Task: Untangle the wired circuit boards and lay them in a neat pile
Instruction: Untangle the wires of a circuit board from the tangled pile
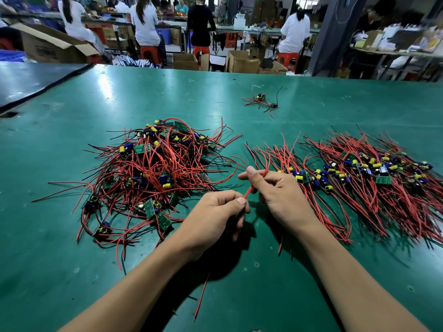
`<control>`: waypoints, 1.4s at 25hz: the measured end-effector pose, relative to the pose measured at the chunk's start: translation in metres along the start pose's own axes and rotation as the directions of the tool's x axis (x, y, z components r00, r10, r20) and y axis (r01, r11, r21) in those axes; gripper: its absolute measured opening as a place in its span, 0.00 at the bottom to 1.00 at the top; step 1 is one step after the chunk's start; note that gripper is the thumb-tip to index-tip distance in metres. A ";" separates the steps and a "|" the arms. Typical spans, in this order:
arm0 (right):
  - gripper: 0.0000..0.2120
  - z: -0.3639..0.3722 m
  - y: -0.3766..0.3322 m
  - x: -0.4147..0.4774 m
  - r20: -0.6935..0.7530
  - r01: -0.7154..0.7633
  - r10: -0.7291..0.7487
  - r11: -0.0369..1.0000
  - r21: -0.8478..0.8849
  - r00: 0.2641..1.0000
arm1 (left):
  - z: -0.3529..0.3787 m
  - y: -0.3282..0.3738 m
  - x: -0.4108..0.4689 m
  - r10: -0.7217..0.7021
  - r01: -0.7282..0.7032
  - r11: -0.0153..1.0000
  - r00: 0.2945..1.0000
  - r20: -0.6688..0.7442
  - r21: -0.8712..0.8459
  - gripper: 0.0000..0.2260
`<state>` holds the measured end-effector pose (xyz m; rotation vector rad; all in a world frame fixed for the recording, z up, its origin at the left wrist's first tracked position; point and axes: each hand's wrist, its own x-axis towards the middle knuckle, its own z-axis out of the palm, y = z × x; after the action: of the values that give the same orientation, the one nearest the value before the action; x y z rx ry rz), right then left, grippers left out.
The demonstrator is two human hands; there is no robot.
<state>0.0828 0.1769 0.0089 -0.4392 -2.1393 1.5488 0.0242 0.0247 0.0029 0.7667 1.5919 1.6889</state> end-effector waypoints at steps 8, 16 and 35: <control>0.17 0.013 -0.004 -0.006 0.226 -0.290 0.214 0.872 0.393 0.950 | 0.004 -0.005 -0.001 0.005 -0.016 0.992 0.996 -0.088 -0.124 0.11; 0.17 0.011 -0.003 -0.014 0.495 -0.338 0.107 0.849 0.405 0.862 | -0.003 -0.004 -0.002 -0.026 0.018 0.976 0.999 -0.035 -0.215 0.09; 0.15 0.003 0.004 0.003 0.234 -0.326 0.234 0.780 0.534 0.944 | -0.006 -0.001 -0.002 -0.096 0.092 0.966 0.995 -0.002 -0.242 0.09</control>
<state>0.0784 0.1773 0.0053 -0.4500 -1.6330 2.3567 0.0205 0.0198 0.0015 0.5488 1.3755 1.7805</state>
